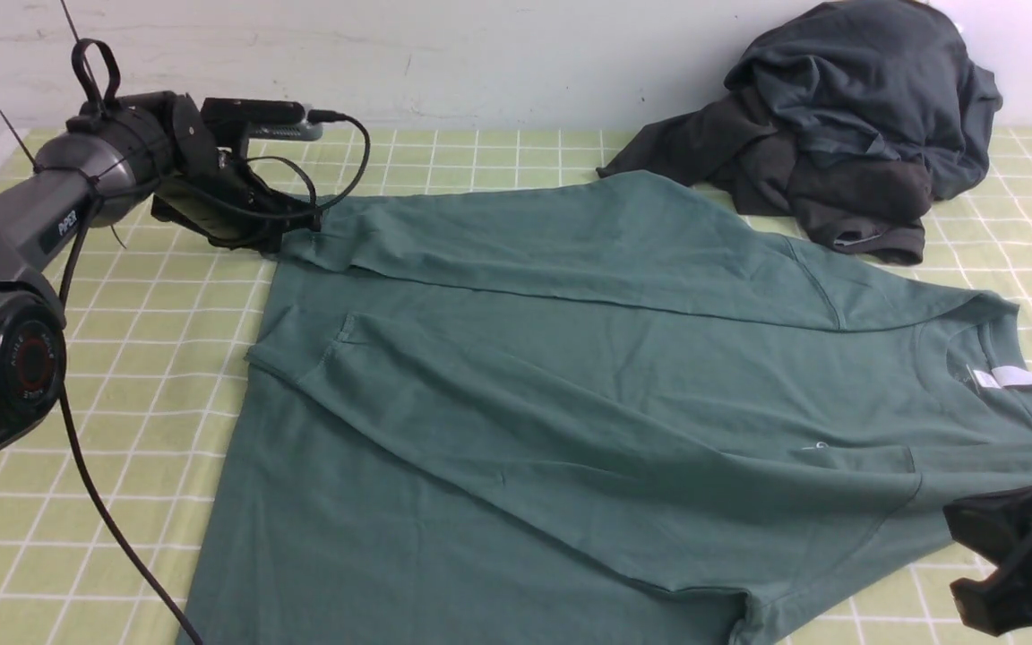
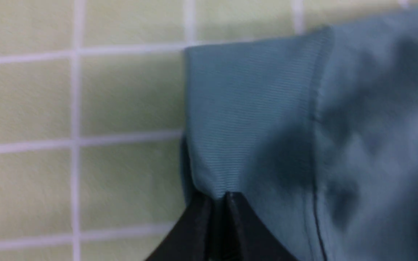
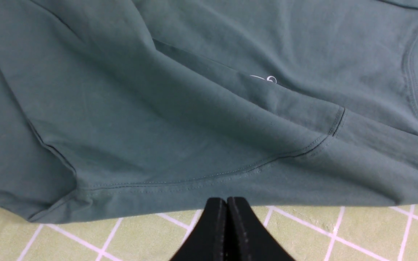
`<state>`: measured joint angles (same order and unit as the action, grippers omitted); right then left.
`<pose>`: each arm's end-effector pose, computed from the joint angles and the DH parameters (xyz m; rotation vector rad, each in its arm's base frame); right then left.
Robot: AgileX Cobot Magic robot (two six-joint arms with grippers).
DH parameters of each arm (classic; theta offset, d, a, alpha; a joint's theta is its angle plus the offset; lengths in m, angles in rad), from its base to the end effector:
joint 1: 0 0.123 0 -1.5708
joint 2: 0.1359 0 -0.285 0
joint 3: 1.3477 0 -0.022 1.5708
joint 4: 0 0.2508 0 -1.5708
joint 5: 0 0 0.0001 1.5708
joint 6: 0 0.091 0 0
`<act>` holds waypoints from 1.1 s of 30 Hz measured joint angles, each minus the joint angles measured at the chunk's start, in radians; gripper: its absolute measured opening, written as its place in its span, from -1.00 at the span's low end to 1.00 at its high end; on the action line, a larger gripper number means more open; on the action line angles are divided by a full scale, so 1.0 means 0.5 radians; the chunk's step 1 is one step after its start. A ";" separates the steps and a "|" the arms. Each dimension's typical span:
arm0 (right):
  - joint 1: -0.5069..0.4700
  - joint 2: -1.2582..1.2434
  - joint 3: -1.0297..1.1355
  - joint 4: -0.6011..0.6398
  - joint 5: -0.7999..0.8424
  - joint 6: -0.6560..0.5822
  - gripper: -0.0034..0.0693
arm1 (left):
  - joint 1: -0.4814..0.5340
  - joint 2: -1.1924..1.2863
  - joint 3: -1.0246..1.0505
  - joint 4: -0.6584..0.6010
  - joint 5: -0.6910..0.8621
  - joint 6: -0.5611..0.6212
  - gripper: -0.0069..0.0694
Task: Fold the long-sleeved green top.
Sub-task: Use the left arm to clamp the cuff farthest from it, then use the left arm to drag and drop the cuff onto the cuff closest to the left arm
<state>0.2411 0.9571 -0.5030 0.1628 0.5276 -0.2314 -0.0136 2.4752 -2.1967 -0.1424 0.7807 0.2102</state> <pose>0.1614 0.0473 0.2362 -0.4415 2.4228 0.1661 0.5474 -0.0165 0.1665 0.1942 2.5254 -0.0892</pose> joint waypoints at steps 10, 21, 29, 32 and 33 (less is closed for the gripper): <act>0.000 0.000 -0.002 0.009 0.010 0.000 -0.94 | -0.103 -0.567 -0.135 -0.008 0.880 0.094 -0.78; 0.000 -0.248 -0.002 -0.001 0.087 -0.235 -0.94 | -0.126 -1.045 0.888 -0.017 0.901 0.022 -0.78; 0.000 -0.390 -0.002 0.107 0.100 -0.262 -0.94 | -0.219 -1.070 1.427 0.232 0.884 -0.091 -0.66; 0.000 -0.390 -0.002 0.163 0.161 -0.262 -0.94 | -0.270 -1.154 1.482 0.285 0.861 -0.130 -0.45; 0.000 -0.390 -0.002 0.179 0.182 -0.262 -0.94 | -0.293 -1.204 1.514 0.285 0.855 -0.137 -0.38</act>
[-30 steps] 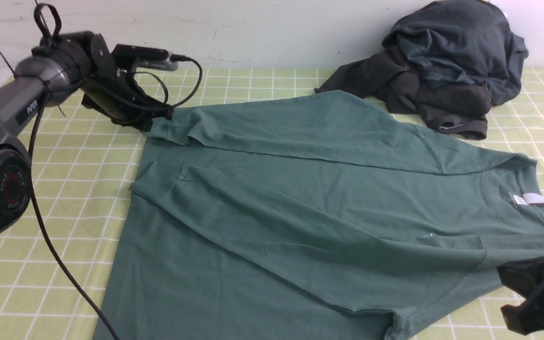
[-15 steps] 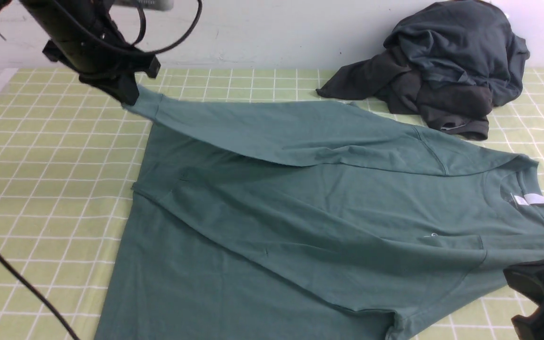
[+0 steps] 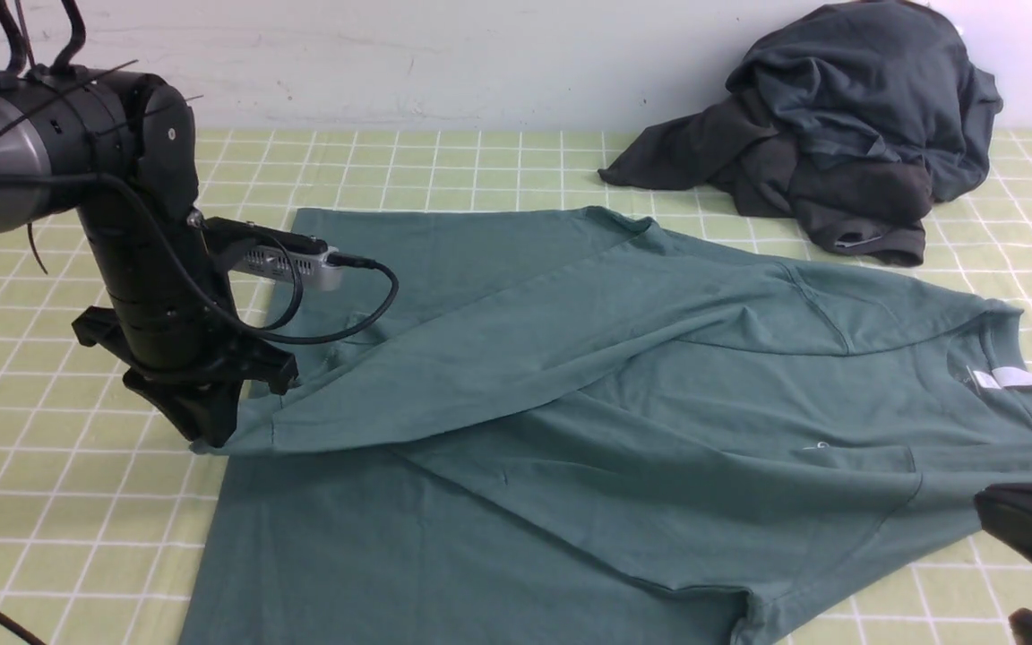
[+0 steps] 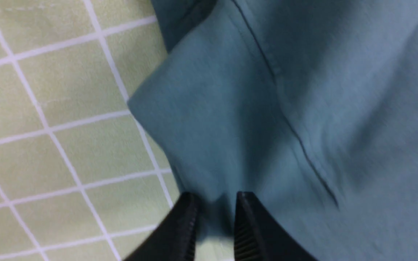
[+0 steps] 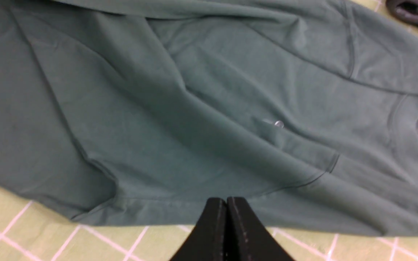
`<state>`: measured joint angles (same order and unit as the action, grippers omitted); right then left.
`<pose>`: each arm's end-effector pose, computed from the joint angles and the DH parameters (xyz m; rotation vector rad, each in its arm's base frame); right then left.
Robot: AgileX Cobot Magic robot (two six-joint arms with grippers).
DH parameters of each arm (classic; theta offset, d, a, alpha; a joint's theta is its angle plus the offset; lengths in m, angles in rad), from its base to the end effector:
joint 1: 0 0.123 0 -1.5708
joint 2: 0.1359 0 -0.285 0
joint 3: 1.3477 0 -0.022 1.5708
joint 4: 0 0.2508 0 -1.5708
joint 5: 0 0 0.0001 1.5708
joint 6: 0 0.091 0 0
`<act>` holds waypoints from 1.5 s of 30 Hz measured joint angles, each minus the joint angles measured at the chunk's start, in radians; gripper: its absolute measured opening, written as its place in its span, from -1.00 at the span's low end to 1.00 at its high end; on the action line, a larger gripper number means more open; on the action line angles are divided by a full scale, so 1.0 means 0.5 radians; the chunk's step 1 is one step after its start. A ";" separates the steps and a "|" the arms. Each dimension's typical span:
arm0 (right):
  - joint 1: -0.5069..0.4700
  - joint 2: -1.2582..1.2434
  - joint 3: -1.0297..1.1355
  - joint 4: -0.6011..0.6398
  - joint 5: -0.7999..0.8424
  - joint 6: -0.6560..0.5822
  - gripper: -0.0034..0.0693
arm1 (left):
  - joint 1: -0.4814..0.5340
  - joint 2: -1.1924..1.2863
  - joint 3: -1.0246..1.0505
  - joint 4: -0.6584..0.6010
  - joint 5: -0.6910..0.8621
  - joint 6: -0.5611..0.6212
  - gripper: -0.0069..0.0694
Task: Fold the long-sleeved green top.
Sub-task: Use the left arm to drag and drop the cuff onto the cuff closest to the left arm, then use both arms simultaneously to clamp the lower edge of the clothing fabric
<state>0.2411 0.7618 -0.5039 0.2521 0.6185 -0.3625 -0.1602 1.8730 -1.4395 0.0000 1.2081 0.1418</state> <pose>0.1304 0.0456 0.2619 -0.5321 2.2833 0.2123 0.3610 -0.0583 0.2257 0.4701 3.0896 -0.0002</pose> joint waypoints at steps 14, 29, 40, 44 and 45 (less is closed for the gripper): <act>0.000 0.000 0.000 0.110 0.044 -0.002 -0.94 | -0.461 -0.576 1.178 0.000 -0.494 0.983 0.26; 0.000 0.000 0.000 0.171 0.044 -0.002 -0.94 | -0.464 -0.531 1.388 -0.026 -0.939 1.501 -0.48; 0.000 0.056 -0.040 0.805 0.099 -0.866 -0.93 | -0.464 -1.145 1.360 -0.049 -0.822 1.022 -0.81; 0.000 0.298 -0.200 0.893 0.206 -1.398 -0.77 | -0.464 -1.250 1.360 -0.056 -0.697 0.901 -0.82; 0.000 0.368 -0.233 0.886 0.198 -1.483 -0.70 | -0.464 -1.254 1.360 -0.056 -0.676 0.896 -0.82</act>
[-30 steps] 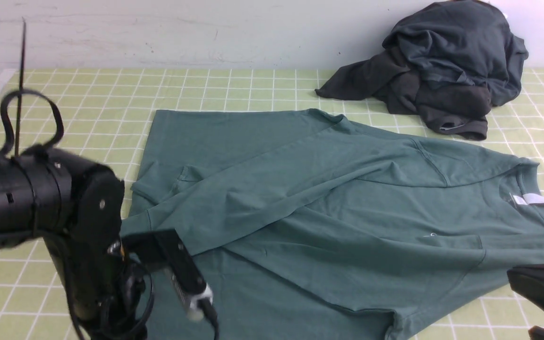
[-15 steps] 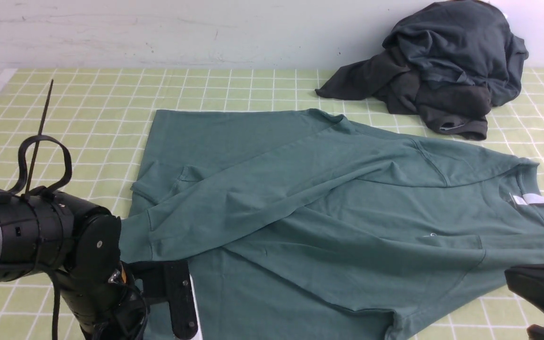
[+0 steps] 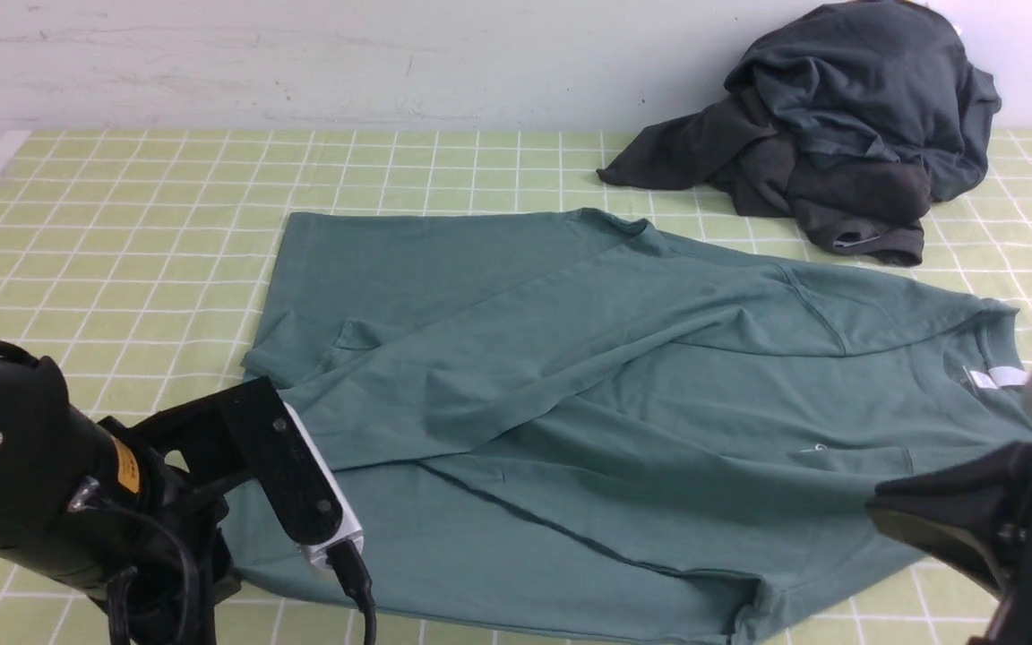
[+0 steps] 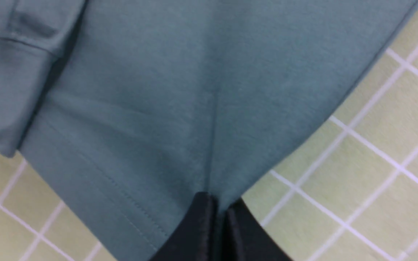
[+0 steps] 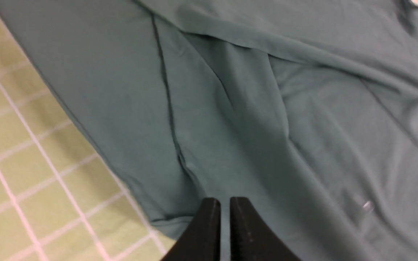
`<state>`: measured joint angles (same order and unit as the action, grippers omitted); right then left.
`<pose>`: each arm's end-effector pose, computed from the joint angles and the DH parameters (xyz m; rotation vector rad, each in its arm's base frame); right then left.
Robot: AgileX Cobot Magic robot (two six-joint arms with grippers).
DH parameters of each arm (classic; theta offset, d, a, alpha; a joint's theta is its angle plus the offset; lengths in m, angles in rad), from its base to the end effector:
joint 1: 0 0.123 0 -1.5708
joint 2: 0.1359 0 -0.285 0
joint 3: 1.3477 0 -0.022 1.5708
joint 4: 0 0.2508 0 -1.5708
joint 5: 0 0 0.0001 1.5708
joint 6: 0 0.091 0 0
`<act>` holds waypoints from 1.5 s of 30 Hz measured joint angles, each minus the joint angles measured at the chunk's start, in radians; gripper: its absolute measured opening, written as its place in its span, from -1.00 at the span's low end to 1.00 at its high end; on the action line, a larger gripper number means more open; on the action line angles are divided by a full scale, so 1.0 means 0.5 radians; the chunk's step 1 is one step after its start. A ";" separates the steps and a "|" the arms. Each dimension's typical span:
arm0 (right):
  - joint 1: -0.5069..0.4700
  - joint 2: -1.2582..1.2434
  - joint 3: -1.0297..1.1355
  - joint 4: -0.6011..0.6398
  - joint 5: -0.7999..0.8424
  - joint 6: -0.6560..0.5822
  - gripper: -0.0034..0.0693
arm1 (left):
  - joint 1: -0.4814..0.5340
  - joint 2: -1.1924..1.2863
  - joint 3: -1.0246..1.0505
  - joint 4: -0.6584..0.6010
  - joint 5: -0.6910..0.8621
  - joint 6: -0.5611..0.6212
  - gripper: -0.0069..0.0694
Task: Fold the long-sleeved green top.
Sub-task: Use both arms simultaneously to clamp the lower edge of the clothing fabric, then use both arms to drag the lower edge of the fabric forward and fold it over the upper edge
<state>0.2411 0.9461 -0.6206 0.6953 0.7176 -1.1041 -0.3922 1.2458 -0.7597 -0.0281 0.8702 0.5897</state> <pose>0.1567 0.0780 0.2759 -1.0723 2.0710 0.3715 0.1961 -0.0832 0.2389 1.3199 2.5136 0.0083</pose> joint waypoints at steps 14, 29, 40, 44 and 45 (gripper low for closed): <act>0.001 1.167 -0.168 -1.581 -0.134 -0.369 -0.05 | 0.000 -0.003 0.000 -0.036 0.087 -0.137 -0.82; 0.001 1.337 -0.181 -1.750 -0.400 -0.163 -0.54 | 0.000 -0.003 0.000 -0.172 0.034 -0.137 -0.82; 0.001 1.334 -0.435 -1.480 0.037 0.289 -0.91 | 0.007 -0.003 -0.001 -0.255 0.046 -0.312 -0.82; 0.001 1.334 -0.769 -1.464 0.308 0.555 -0.91 | 0.129 0.029 -0.106 -0.246 0.048 -0.509 -0.82; 0.001 1.334 -0.801 -1.462 0.316 0.568 -0.91 | 0.147 0.038 -0.116 -0.246 0.048 -0.526 -0.82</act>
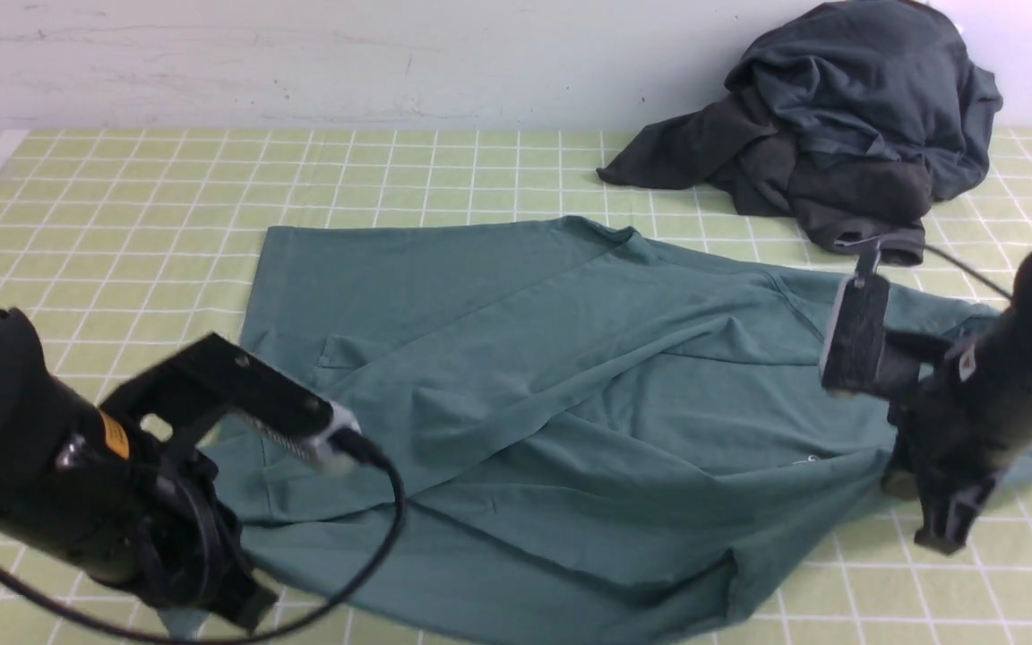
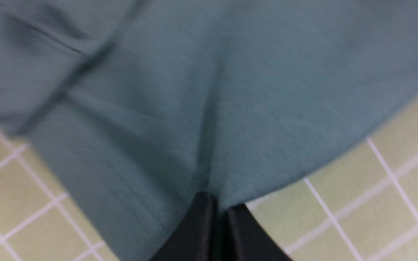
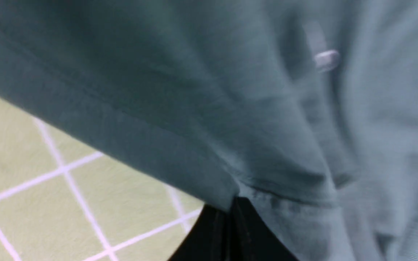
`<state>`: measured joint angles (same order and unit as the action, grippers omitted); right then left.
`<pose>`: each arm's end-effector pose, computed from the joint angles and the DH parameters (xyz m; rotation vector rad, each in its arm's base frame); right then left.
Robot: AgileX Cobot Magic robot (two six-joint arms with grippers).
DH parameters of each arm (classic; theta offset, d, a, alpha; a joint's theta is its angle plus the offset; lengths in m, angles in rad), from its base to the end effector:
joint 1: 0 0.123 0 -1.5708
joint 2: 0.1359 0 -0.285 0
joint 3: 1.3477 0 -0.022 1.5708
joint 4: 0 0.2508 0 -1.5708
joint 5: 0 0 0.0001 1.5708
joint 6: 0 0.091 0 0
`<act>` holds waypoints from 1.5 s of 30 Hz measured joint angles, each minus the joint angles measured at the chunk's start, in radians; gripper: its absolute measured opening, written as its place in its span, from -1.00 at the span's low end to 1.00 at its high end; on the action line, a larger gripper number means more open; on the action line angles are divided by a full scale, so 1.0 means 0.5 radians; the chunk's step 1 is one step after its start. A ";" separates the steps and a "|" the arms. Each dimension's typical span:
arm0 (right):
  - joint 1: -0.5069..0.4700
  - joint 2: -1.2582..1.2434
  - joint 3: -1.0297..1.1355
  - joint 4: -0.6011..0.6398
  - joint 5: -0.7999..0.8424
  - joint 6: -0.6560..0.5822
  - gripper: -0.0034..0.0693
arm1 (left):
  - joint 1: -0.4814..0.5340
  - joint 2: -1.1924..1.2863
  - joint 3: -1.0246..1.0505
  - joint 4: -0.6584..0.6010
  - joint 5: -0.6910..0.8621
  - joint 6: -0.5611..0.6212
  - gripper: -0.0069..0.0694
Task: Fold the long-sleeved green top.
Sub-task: Use both arms to drag the lower edge of the fabric forward and fold it over the upper edge
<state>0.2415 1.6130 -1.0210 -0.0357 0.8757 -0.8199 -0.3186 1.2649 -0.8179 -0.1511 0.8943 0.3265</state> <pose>0.2897 0.0688 0.2121 -1.5266 2.5420 -0.1228 0.2082 -0.0799 0.2504 0.7916 2.7058 -0.1858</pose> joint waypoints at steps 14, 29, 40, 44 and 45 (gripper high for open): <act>-0.243 0.672 -1.085 0.218 -0.033 0.454 -0.91 | 0.412 1.178 -1.643 0.002 0.007 -0.124 -0.82; -0.265 1.350 -1.818 0.213 -0.150 0.552 -0.85 | 0.425 2.353 -2.908 0.302 0.024 -0.154 -0.35; -0.265 1.336 -1.831 -0.227 -0.069 1.204 -0.47 | 0.425 2.369 -2.951 0.651 0.110 -0.653 0.28; -0.267 1.313 -1.840 -0.046 0.364 1.090 -0.51 | 0.416 2.365 -2.953 0.314 0.426 -0.430 -0.01; -0.269 1.321 -1.840 0.016 0.438 1.037 -0.54 | 0.416 2.370 -2.953 0.236 0.478 -0.381 -0.09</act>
<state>0.1071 2.2736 -1.9410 -0.0275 1.0948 -0.3015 -0.1104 2.4498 -2.2942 -0.0328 1.1334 0.1360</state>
